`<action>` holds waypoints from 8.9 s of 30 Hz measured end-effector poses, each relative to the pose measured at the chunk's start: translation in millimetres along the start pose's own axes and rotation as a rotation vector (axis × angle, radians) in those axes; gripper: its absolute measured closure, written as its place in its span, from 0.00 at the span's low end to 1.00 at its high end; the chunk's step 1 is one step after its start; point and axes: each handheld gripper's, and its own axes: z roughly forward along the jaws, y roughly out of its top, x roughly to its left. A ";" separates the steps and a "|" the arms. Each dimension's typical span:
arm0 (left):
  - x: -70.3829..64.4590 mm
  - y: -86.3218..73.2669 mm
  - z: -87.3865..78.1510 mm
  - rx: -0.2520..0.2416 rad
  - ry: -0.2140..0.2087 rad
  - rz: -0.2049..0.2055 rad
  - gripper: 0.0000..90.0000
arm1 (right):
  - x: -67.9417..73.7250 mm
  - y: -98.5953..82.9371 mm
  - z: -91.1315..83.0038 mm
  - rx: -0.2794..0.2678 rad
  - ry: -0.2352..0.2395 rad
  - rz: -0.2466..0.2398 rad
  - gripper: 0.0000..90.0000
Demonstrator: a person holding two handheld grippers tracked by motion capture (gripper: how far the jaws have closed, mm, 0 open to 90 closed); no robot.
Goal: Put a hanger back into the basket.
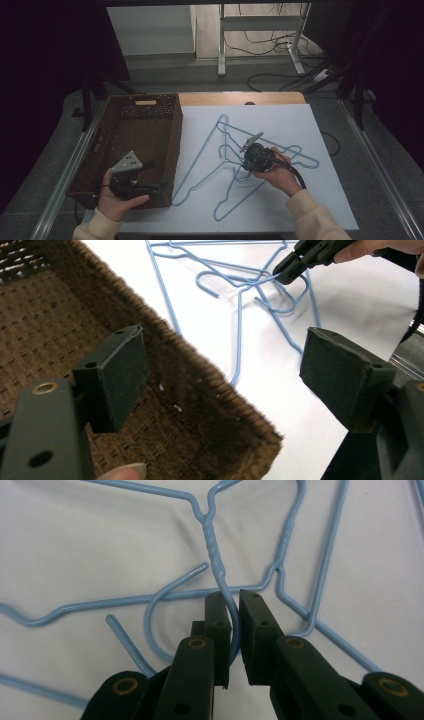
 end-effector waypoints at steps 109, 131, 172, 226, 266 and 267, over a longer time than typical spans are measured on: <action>-28.4 94.9 72.0 -0.004 -0.118 -0.101 0.96 | -30.2 -76.9 -73.0 -0.362 -0.006 0.257 0.47; 16.0 96.8 -8.3 -0.101 -0.084 -0.128 0.96 | -19.7 -79.2 -55.7 -0.319 0.018 0.225 0.40; 133.4 25.6 -26.3 -0.012 0.015 -0.229 0.96 | -20.7 -80.7 -50.5 -0.278 -0.004 0.237 0.38; 89.9 13.8 -24.7 -0.011 0.046 -0.180 0.30 | -21.1 -81.1 -50.2 -0.273 -0.009 0.232 0.36; 28.5 9.6 9.7 0.016 -0.049 -0.071 0.25 | -13.7 -82.8 -71.5 -0.371 0.004 0.186 0.36; 28.2 9.7 10.2 0.018 -0.049 -0.070 0.25 | -14.3 -83.2 -71.0 -0.371 0.001 0.187 0.36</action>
